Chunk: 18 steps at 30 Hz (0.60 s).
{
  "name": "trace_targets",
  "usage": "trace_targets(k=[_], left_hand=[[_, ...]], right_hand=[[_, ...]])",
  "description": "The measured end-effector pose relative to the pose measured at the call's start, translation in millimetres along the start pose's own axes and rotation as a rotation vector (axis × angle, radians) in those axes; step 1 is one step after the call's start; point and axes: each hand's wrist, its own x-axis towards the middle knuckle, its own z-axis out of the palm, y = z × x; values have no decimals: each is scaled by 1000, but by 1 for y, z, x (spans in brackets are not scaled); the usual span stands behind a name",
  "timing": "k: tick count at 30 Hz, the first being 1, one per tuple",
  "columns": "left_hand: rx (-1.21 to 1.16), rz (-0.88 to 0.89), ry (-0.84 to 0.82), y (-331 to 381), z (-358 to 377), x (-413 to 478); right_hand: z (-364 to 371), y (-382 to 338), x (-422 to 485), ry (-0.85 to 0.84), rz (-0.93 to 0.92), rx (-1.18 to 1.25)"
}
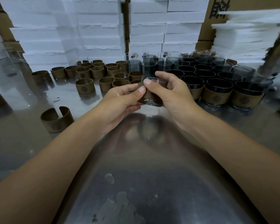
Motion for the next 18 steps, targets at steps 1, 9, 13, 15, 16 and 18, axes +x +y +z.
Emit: trace_targets(k=[1, 9, 13, 15, 16, 18], left_hand=[[-5, -11, -12, 0, 0, 0], [4, -54, 141, 0, -1, 6], [30, -59, 145, 0, 0, 5], [43, -56, 136, 1, 0, 4], [45, -53, 135, 1, 0, 4], [46, -50, 135, 1, 0, 4]], right_hand=[[-1, 0, -1, 9, -16, -28], [-8, 3, -4, 153, -148, -452], [-19, -1, -2, 191, -155, -703], [-23, -3, -1, 215, -152, -853], [-25, -3, -1, 232, -146, -922], [-29, -4, -1, 278, -127, -1042]])
